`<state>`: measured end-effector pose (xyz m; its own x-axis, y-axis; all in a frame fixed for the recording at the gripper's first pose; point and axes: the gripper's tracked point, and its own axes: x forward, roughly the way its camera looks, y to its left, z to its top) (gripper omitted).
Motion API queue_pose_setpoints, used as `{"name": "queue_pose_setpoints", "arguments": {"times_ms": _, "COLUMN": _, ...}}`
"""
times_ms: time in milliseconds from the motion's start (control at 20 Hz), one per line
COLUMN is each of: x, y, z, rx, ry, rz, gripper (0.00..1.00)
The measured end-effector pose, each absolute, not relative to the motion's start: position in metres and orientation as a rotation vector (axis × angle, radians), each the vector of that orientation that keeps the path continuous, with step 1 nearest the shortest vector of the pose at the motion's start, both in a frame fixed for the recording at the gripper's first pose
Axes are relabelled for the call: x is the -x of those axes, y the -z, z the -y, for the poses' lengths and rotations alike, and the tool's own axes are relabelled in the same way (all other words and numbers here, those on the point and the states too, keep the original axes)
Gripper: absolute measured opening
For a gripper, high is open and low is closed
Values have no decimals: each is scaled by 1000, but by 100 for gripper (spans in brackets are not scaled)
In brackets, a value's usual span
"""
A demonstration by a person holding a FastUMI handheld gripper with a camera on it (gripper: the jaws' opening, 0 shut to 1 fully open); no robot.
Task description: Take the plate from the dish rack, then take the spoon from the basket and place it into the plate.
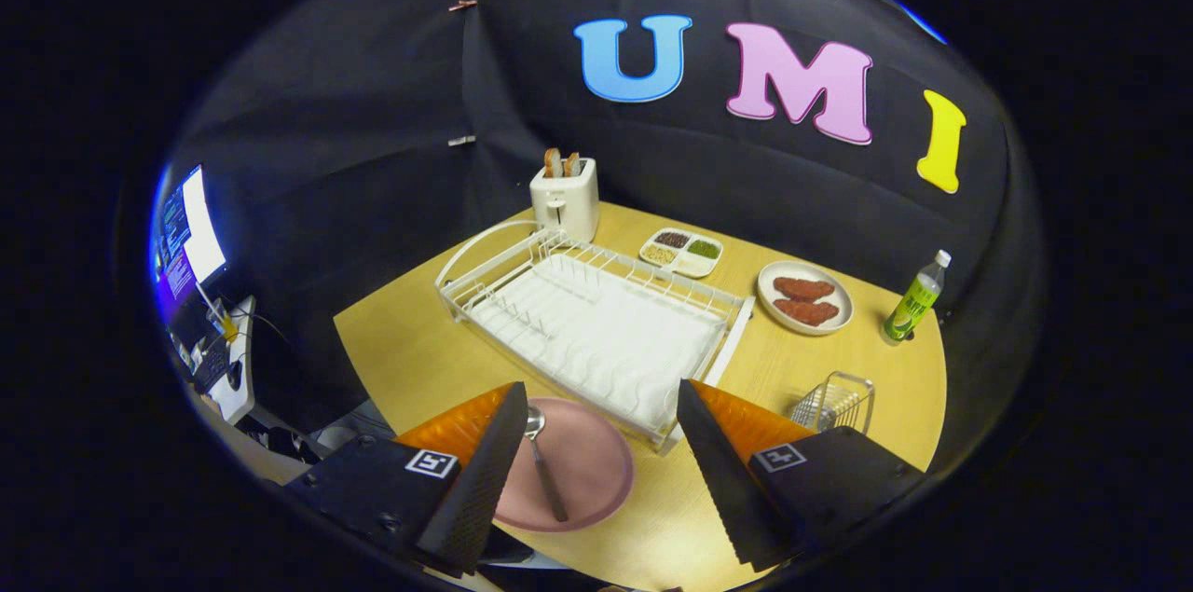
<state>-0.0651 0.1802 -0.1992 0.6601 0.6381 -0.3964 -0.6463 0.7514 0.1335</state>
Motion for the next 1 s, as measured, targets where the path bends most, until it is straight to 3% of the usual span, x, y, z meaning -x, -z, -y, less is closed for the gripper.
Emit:
{"name": "queue_pose_setpoints", "arguments": {"times_ms": 550, "x": -1, "y": 45, "z": -45, "rx": 5, "ry": -471, "rz": -114, "gripper": 99}}
{"name": "queue_pose_setpoints", "arguments": {"times_ms": 1000, "x": -26, "y": 25, "z": 50, "rx": -8, "ry": -325, "rz": -35, "gripper": 98}}
